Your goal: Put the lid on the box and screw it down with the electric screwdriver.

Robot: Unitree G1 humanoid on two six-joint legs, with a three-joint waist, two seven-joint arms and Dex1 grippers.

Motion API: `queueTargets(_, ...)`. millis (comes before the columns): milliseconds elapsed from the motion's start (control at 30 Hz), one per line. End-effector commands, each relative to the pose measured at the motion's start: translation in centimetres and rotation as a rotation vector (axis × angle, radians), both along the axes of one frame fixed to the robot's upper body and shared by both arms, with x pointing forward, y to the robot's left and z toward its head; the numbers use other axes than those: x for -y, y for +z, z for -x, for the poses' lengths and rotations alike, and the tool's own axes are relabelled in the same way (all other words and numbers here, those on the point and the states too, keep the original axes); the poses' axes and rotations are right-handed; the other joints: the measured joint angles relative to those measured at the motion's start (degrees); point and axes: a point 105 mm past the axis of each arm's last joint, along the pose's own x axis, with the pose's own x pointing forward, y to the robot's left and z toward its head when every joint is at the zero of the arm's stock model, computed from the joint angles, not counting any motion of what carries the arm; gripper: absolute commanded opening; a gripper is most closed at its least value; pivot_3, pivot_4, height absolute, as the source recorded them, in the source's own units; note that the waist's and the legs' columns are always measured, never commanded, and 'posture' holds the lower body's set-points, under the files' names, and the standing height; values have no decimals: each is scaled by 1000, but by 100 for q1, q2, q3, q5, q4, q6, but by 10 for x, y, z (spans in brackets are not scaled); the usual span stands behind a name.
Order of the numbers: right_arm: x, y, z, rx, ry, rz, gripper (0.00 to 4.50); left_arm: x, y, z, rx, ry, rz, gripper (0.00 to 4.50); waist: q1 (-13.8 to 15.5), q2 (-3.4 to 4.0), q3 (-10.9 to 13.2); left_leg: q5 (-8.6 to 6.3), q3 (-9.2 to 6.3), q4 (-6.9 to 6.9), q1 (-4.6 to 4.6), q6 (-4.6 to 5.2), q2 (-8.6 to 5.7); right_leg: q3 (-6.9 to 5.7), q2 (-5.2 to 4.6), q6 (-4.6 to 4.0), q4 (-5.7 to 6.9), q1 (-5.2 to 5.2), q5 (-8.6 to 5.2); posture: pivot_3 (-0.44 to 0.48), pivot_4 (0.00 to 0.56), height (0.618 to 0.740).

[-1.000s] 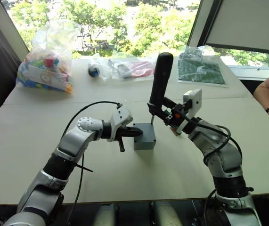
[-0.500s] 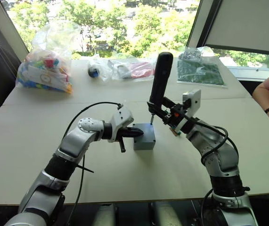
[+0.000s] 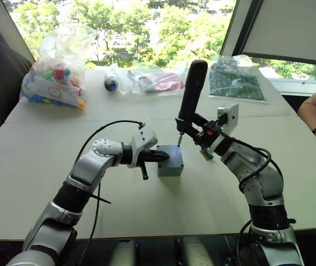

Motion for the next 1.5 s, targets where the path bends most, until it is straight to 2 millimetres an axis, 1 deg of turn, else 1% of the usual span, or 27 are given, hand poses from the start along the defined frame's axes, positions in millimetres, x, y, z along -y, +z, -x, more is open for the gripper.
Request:
queueTargets(33, 38, 77, 0, 175, -139, -161, 1783, -8, -6, -2, -30, 27, 5, 0, 50, 15, 17, 0, 1, 1, -9, 0, -1, 0, -2, -1, 0, -8, 0, 0, 150, 740)
queueTargets(67, 42, 89, 2, 193, -141, -197, 1783, -9, -7, -2, -31, 26, 1, 0, 77, 22, 22, 0, 2, 5, -19, 0, -4, 1, -4, -2, 0, -18, 1, 0, 150, 740)
queueTargets(133, 45, 106, 6, 195, -115, -252, 1783, -8, -10, -2, -38, 25, 1, 0, 103, 23, 22, 1, 2, 11, -58, 0, -5, 1, -6, 0, 2, -52, 3, 0, 150, 740)
queueTargets(233, 57, 121, 3, 158, -129, -258, 1783, -7, -13, -2, -55, 22, 21, 0, 98, 25, 20, 1, 3, 7, -79, 0, -5, 0, -5, 22, 4, -75, 15, 0, 150, 740)
queueTargets(267, 62, 122, -1, 117, -148, -270, 1783, -5, -5, -2, -62, 25, 70, 0, 96, 25, 20, 1, 2, 5, -79, 0, -4, -1, -4, 22, 4, -76, 15, 0, 150, 740)
queueTargets(300, 66, 125, -5, 89, -173, -286, 1783, -4, 11, -7, -62, 60, 159, 0, 91, 26, 21, 1, 2, 3, -79, 0, -4, -2, -4, 21, 4, -77, 15, 0, 150, 740)
queueTargets(333, 69, 126, -7, 66, -189, -293, 1783, -3, 23, -10, -64, 82, 222, 0, 86, 27, 22, 1, 2, 3, -79, 0, -3, -2, -4, 21, 5, -79, 15, 0, 150, 740)
queueTargets(400, 70, 119, -9, 13, -205, -212, 1783, -5, 38, -9, -93, 88, 271, 0, 84, 24, 26, 1, 2, 8, -90, 1, -3, -2, -4, 18, 7, -88, 17, 0, 150, 740)
queueTargets(433, 71, 112, -10, -42, -201, -167, 1783, -6, 45, -6, -94, 72, 277, 0, 80, 28, 28, 2, 1, 11, -94, 1, -3, -2, -3, 16, 8, -93, 18, 0, 150, 740)
queueTargets(467, 77, 105, -12, -111, -224, -125, 1783, -7, 53, -3, -90, 54, 282, 0, 77, 29, 29, 2, 2, 11, -95, 1, -3, -2, -2, 17, 9, -95, 18, 0, 150, 740)
queueTargets(500, 88, 98, -13, -173, -262, -62, 1783, -8, 63, 2, -77, 23, 286, 0, 78, 30, 30, 2, 2, 10, -96, 1, -3, -2, -2, 17, 9, -96, 18, 0, 150, 740)
queueTargets(567, 115, 89, -9, -271, -321, 63, 1783, -10, 78, 15, -25, -45, 251, 0, 98, 32, 35, 2, 4, 8, -100, 1, -3, -2, -2, 16, 6, -100, 17, 0, 150, 740)
queueTargets(633, 142, 80, -4, -336, -388, 176, 1783, -12, 80, 25, 22, -91, 180, 0, 123, 40, 39, 1, 4, 4, -108, 1, -5, -3, -4, 10, -2, -103, 13, 0, 150, 740)
queueTargets(733, 172, 51, 12, -570, -370, 197, 1783, -12, 76, 38, 69, -149, 91, 0, 104, 41, 39, -4, 10, -1, -120, 9, -10, -2, -10, 9, -29, -104, 4, 0, 150, 740)
queueTargets(867, 189, 19, 23, -773, -381, 281, 1783, -6, 71, 43, 79, -165, 89, 0, 38, 40, 41, -16, 22, 1, -126, 31, -6, 1, -7, 24, -58, -102, 13, 0, 150, 740)
queueTargets(900, 189, 10, 25, -838, -367, 272, 1783, -4, 67, 44, 81, -167, 81, 0, 20, 41, 41, -17, 25, 2, -124, 34, -5, 2, -6, 24, -58, -102, 14, 0, 150, 740)
queueTargets(967, 187, -1, 27, -919, -342, 254, 1783, -1, 60, 45, 82, -169, 68, 0, -8, 43, 42, -17, 25, 3, -121, 34, -5, 3, -5, 22, -54, -102, 13, 0, 150, 740)
queueTargets(1100, 176, -12, 27, -1003, -290, 235, 1783, 0, 46, 47, 77, -159, 43, 0, -61, 49, 46, -17, 22, 6, -121, 34, -4, 4, -1, 17, -48, -103, 14, 0, 150, 740)
queueTargets(1167, 175, -21, 27, -1044, -288, 252, 1783, -1, 40, 46, 75, -144, 29, 0, -62, 49, 46, -17, 23, 9, -120, 34, -4, 7, -1, 17, -46, -102, 16, 0, 150, 740)
queueTargets(1233, 174, -28, 25, -1079, -287, 228, 1783, -5, 33, 47, 72, -135, 4, 0, -61, 49, 46, -17, 21, 11, -121, 34, -4, 6, 0, 17, -45, -102, 16, 0, 150, 740)
queueTargets(1367, 175, -36, 21, -1111, -297, 220, 1783, -8, 35, 50, 70, -140, 10, 0, -35, 49, 46, -17, 21, 12, -123, 34, -4, 7, 0, 19, -46, -103, 17, 0, 150, 740)
queueTargets(1500, 177, -45, 15, -1122, -315, 224, 1783, -10, 36, 48, 76, -126, 3, 0, -25, 49, 46, -17, 21, 13, -127, 33, -7, 6, -2, 22, -50, -102, 18, 0, 150, 740)
